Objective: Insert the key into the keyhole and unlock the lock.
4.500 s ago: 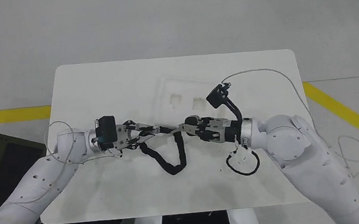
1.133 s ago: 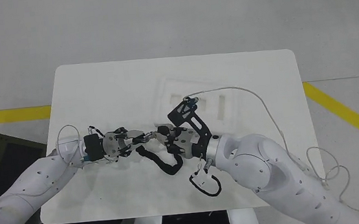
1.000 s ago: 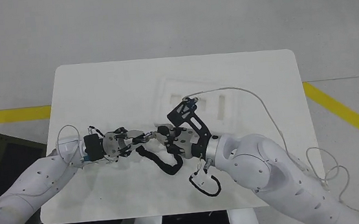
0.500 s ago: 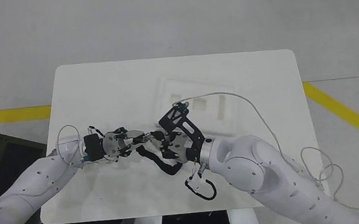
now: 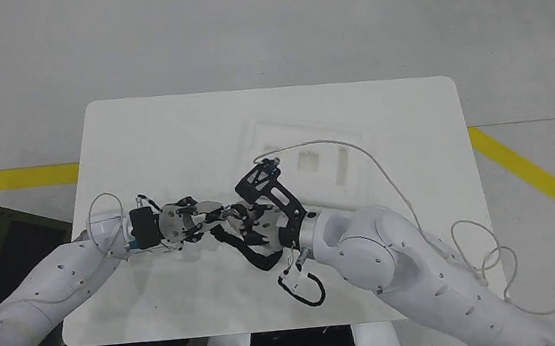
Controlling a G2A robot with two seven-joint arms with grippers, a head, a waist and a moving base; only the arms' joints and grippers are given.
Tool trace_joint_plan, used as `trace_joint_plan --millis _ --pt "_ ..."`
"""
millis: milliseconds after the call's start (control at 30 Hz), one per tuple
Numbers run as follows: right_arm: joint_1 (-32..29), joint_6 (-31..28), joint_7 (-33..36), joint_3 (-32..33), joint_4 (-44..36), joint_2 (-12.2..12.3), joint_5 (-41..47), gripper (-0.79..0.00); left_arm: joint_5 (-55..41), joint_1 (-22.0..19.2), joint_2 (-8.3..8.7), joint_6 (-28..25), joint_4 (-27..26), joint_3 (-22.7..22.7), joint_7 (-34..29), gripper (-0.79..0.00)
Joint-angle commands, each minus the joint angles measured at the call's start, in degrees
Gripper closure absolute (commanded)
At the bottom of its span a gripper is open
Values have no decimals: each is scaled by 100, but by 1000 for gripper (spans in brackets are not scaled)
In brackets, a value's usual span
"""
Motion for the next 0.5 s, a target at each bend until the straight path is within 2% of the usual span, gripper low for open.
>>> trace_joint_plan --millis 0,267,467 --pt "-2 -9 19 19 -24 -7 6 -785 0 0 0 0 0 0 -1 0" --pt "-100 -260 95 260 -170 10 37 -785 0 0 0 0 0 0 -1 0" --pt "-248 -1154 266 679 -106 119 73 -785 0 0 0 0 0 0 -1 0"
